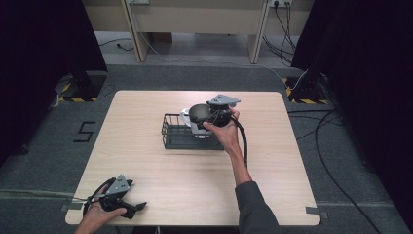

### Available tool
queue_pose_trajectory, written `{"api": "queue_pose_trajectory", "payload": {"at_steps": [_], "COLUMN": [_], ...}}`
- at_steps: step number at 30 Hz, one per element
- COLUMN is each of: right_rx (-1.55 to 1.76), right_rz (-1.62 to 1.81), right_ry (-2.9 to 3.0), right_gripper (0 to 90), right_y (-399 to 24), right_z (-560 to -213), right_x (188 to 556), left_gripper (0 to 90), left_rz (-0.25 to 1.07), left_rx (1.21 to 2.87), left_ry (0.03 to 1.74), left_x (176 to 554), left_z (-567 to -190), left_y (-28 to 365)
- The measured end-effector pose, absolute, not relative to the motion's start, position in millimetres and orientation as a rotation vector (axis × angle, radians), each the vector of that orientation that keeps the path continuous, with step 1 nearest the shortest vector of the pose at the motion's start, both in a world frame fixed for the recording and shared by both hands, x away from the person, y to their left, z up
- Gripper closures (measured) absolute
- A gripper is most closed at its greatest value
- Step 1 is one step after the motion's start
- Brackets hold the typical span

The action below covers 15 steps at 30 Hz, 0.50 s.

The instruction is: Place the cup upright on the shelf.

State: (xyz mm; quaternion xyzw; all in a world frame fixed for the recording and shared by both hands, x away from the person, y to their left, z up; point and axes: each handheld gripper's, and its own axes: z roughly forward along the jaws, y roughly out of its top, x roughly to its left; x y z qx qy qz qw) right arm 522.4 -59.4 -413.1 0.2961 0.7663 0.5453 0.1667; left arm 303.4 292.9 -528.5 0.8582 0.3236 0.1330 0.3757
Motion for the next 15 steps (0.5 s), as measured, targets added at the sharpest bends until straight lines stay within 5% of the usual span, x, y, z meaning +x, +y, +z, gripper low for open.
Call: {"api": "queue_pose_trajectory", "payload": {"at_steps": [11, 15], "right_rx": [0.849, 0.885], "right_rz": [1.504, 1.593], "right_ry": [2.220, 2.135], "right_gripper": [5.1, 14.8], "right_y": [-56.2, -61.8], "right_z": [-418.7, -414.4], "right_x": [521.1, 519.6], "left_gripper": [0.0, 0.0], "left_rz": [0.340, 0.340], "left_rx": [2.194, 2.197], "left_ry": [0.829, 0.828], "left_x": [303.3, 303.4], "left_z": [-528.6, -528.5], "left_y": [292.7, 292.9]}}
